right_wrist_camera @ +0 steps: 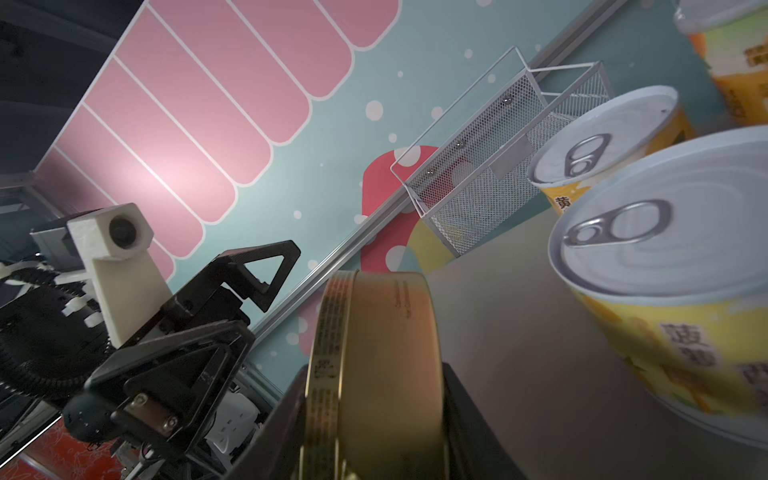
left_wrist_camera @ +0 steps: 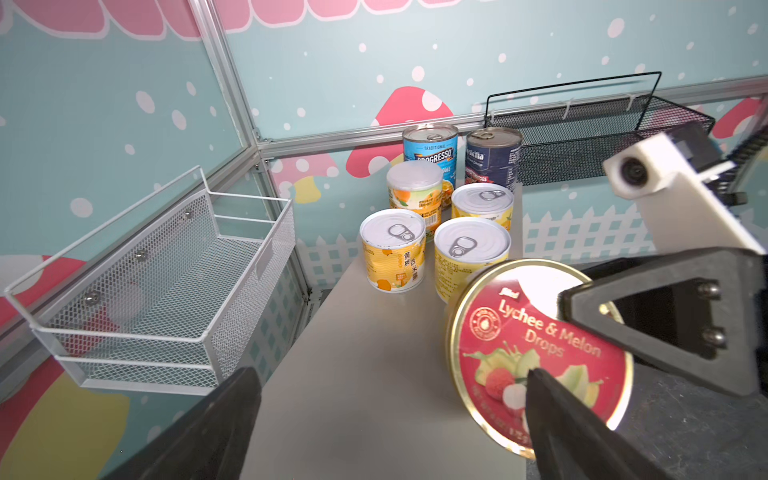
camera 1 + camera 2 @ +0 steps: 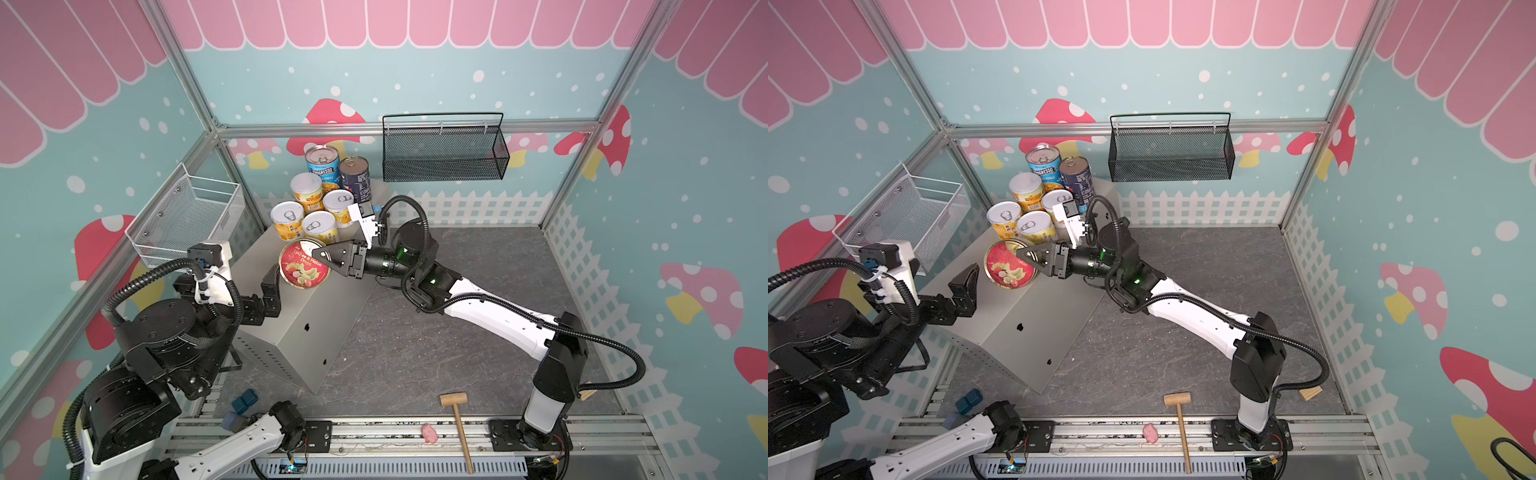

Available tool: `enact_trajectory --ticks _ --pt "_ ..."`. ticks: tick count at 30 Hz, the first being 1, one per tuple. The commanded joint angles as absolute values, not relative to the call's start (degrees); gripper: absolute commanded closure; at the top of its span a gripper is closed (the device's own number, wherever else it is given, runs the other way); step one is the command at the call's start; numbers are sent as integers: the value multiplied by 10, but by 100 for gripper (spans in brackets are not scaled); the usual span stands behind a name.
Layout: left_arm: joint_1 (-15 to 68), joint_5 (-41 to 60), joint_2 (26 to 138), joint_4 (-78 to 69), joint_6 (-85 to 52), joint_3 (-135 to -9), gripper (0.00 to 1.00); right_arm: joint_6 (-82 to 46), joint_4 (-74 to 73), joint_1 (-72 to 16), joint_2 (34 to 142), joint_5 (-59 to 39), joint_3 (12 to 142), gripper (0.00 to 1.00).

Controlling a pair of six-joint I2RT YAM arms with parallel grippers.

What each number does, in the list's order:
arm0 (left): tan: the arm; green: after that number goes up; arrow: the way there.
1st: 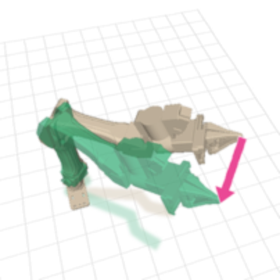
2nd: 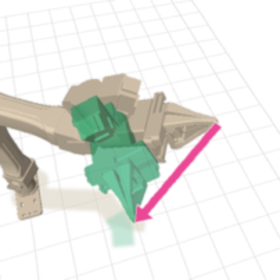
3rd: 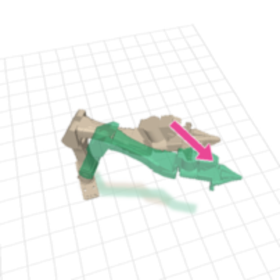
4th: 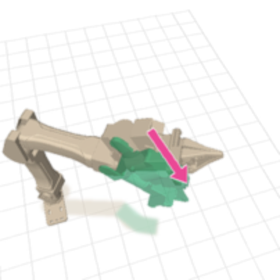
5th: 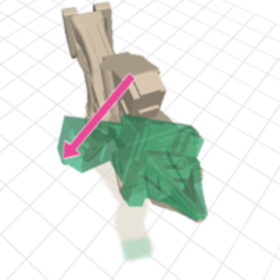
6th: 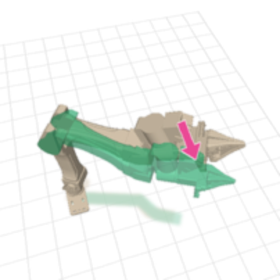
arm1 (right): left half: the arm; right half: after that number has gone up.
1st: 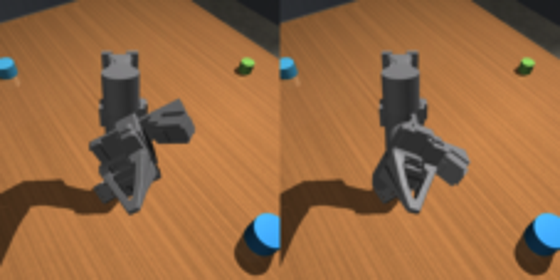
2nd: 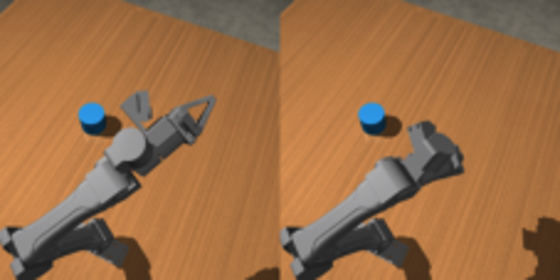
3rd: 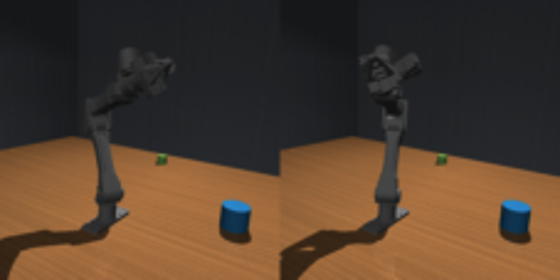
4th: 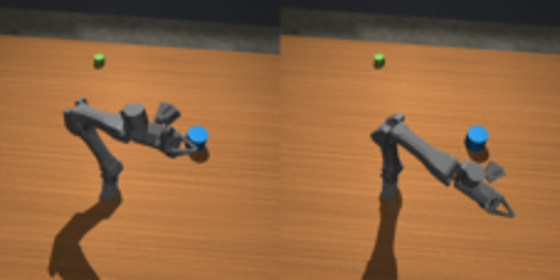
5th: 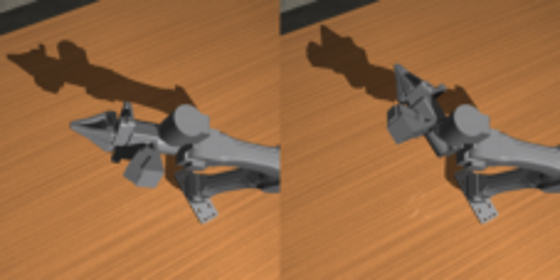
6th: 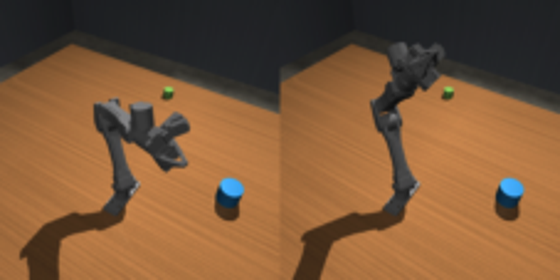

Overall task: Place and organize the canned foods onto the counter
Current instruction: 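Carry the red tin onto the cabinet top with the right gripper, then lower the red tin flat onto the cabinet top while the left gripper approaches it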

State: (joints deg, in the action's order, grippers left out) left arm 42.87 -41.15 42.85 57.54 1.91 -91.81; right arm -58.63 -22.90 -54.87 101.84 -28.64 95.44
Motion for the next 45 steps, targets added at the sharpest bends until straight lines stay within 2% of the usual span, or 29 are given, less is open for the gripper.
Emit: enact_trajectory --ticks 1,6,16,22,26,36,45 --pt "427 -365 427 567 28 -933 1 -620 -240 -569 1017 -192 985 81" --pt "427 -347 425 550 28 -916 1 -622 -192 -595 1029 -124 1006 77" --pt "427 -342 424 542 20 -900 1 -674 -186 -606 1040 -37 996 70" --pt "427 -339 425 538 15 -884 1 -676 -176 -610 1056 -43 1010 56" --pt "427 -337 428 533 13 -878 1 -673 -166 -611 1063 -50 1016 50" --pt "427 -340 432 523 13 -875 1 -650 -129 -627 1065 -70 1031 43" --pt "427 -348 432 529 15 -882 1 -650 -117 -634 1042 -56 992 39"
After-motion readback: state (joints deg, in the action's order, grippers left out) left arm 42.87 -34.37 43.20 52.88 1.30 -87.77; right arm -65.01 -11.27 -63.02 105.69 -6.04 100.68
